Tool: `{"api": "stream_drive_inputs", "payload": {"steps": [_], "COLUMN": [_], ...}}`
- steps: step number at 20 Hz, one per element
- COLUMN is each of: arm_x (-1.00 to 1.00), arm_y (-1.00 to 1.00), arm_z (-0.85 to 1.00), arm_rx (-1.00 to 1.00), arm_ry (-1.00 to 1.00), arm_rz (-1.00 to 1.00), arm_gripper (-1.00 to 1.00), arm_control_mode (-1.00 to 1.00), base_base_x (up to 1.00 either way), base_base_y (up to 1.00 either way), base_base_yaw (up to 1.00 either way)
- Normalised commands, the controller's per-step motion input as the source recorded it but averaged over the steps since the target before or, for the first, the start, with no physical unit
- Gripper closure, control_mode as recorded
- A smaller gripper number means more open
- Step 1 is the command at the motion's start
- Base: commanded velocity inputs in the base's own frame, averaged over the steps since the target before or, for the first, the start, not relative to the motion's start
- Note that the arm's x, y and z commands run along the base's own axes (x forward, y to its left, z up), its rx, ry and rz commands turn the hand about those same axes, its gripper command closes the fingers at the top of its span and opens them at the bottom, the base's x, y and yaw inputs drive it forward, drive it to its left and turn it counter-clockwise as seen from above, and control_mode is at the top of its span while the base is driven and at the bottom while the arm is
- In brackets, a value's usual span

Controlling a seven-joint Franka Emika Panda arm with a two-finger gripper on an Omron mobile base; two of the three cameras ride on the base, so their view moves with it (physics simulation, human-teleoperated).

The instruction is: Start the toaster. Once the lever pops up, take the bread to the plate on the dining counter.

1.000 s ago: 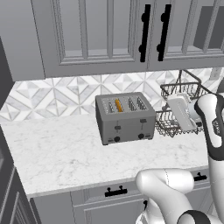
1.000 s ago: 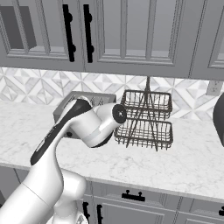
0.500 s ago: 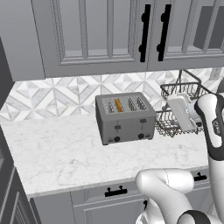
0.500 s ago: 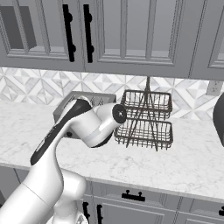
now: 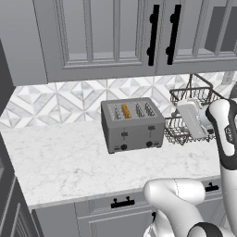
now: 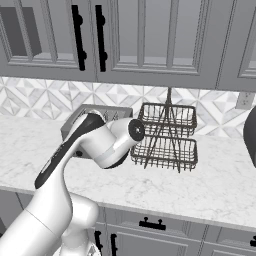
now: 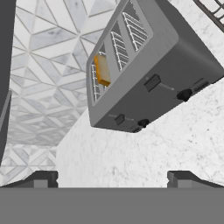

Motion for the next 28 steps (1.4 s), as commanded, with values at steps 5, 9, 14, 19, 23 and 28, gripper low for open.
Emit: {"api": "stream_drive_inputs", "payload": {"steps": [5, 9, 14, 19, 23, 28], "arm_x": [0.00, 0.00, 0.00, 0.00, 0.00, 0.00], "arm_y": [0.00, 0.00, 0.00, 0.00, 0.00, 0.00], "arm_z": [0.00, 0.00, 0.00, 0.00, 0.00, 0.00], "arm_rx": [0.00, 0.00, 0.00, 0.00, 0.00, 0.00], "arm_ry": [0.00, 0.00, 0.00, 0.00, 0.00, 0.00], "arm_rz": [0.00, 0.00, 0.00, 0.00, 0.00, 0.00], "arm_gripper": [-1.00, -1.00, -1.00, -1.00, -1.00, -1.00], "arm_control_mode": [-1.00, -1.00, -1.00, -1.00, -1.00, -1.00], "base_base_x": [0.00, 0.00, 0.00, 0.00, 0.00, 0.00], "base_base_y": [0.00, 0.00, 0.00, 0.00, 0.00, 0.00], "base_base_yaw": [0.00, 0.00, 0.00, 0.00, 0.00, 0.00]}}
